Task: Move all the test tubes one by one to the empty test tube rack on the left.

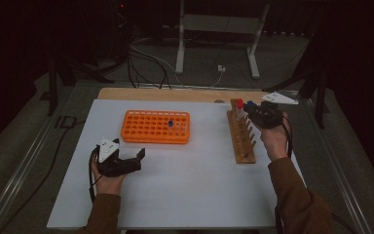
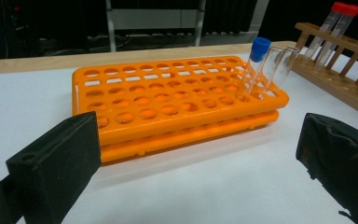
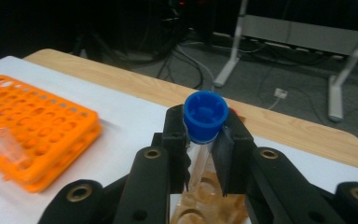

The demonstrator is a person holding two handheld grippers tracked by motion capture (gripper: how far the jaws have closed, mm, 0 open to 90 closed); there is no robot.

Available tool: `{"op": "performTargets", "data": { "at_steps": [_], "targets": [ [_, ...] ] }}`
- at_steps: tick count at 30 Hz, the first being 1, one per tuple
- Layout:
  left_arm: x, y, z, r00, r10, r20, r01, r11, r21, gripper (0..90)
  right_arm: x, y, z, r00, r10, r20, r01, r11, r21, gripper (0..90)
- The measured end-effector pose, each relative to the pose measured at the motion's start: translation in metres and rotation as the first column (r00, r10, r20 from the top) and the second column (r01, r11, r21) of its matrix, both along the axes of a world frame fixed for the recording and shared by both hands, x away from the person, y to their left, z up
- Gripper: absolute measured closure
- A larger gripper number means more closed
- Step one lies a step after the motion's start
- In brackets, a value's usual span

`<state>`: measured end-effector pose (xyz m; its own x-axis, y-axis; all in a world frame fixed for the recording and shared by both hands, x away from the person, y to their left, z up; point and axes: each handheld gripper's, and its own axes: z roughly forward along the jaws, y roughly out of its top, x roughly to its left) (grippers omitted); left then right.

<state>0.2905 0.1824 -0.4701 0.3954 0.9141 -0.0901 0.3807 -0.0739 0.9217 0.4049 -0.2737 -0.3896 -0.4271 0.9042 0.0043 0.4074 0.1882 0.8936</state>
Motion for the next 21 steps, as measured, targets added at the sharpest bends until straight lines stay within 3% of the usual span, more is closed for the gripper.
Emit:
{"op": "performTargets", "data": {
  "at_steps": [10,14,21],
  "targets": [
    [0.005,-0.015,0.010,0.9989,-0.047,0.003,0.047,0.9986,0.023,0.4,-0.014,0.017,-0.017,0.9938,0.101,-0.047,-0.100,0.9947,0.027,76.6],
    [0.009,-0.029,0.016,0.9969,-0.078,0.014,0.077,0.9965,0.031,0.4,-0.019,0.027,-0.020,0.9855,0.154,-0.072,-0.149,0.9865,0.069,76.6],
    [0.018,-0.059,0.020,0.9900,-0.139,0.026,0.138,0.9901,0.024,0.5,-0.032,0.051,-0.018,0.9677,0.238,-0.084,-0.235,0.9710,0.047,76.5]
  ]
}}
